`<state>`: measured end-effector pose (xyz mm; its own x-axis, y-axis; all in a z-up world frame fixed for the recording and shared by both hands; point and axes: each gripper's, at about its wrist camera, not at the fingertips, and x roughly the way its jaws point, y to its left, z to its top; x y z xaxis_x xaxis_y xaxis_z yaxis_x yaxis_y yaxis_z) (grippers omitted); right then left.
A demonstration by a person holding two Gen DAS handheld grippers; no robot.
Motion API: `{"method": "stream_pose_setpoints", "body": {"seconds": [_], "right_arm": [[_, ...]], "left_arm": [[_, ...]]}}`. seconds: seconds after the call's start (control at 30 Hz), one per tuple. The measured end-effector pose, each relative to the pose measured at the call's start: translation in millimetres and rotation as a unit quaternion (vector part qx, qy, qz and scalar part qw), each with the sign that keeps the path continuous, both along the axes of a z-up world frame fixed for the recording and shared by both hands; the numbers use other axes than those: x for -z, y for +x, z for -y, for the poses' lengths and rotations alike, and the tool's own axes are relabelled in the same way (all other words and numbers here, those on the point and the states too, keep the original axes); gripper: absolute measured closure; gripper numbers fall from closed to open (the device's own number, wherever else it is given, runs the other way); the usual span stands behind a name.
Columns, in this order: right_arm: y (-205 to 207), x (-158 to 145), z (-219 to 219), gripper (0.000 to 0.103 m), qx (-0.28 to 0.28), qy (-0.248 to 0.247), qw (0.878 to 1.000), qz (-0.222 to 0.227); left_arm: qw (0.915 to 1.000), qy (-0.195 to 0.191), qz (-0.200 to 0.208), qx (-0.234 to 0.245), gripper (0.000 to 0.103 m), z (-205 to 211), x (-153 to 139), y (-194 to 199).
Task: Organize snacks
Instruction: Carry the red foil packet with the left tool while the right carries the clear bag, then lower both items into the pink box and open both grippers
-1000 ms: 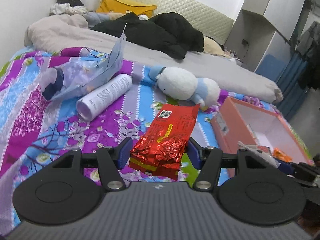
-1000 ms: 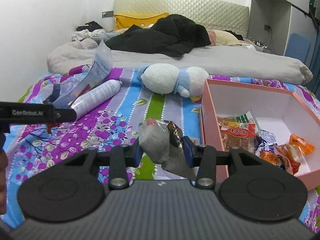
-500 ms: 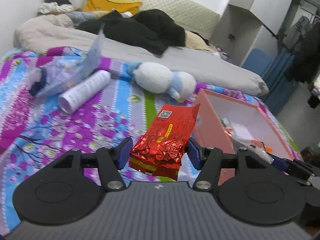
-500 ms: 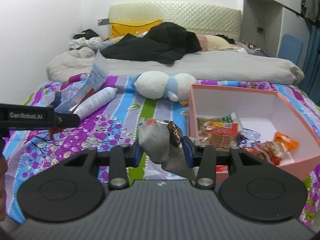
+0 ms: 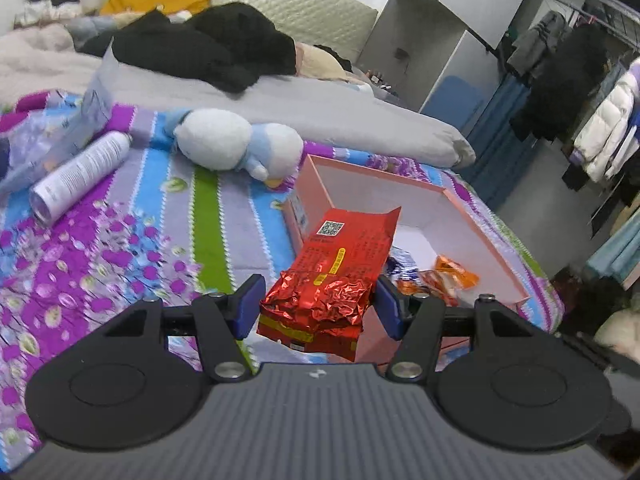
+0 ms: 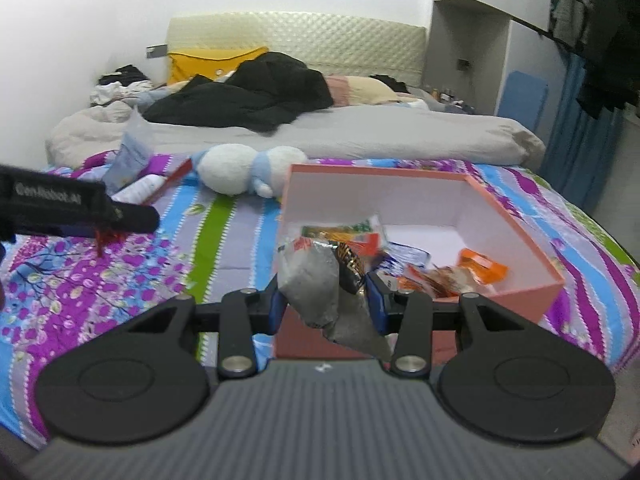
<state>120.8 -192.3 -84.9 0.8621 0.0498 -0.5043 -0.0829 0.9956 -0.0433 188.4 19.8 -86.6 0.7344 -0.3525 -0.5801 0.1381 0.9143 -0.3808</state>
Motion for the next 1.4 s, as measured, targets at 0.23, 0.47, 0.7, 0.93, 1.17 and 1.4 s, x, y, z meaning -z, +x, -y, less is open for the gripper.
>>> {"method": "stream_pose_setpoints", "body": {"seconds": [0.23, 0.47, 0.7, 0.93, 1.17, 1.4], "right_arm": [[7, 7, 18, 0.058, 0.011, 0.014, 1.0, -0.003], [37, 11, 34, 0.058, 0.016, 0.021, 1.0, 0.0], [86, 9, 48, 0.058, 0.011, -0.002, 1.0, 0.01], [136, 21, 65, 0.058, 0.011, 0.007, 0.999, -0.035], [175, 45, 75, 0.058, 0.014, 0.002, 0.997, -0.078], [190, 64, 80, 0.056, 0.028, 0.021, 0.993, -0.11]], "left_arm": [[1.0, -0.002, -0.005, -0.005, 0.039, 15, 1, 13], [0.9999, 0.015, 0.002, 0.005, 0.039, 37, -6, 48], [0.9996, 0.024, -0.007, 0.014, 0.038, 65, -9, 99], [0.9971, 0.042, -0.05, 0.039, 0.038, 96, 7, 156], [0.9928, 0.07, -0.076, 0.061, 0.038, 120, 19, 201], [0.9901, 0.088, -0.087, 0.066, 0.038, 130, 29, 212]]}}
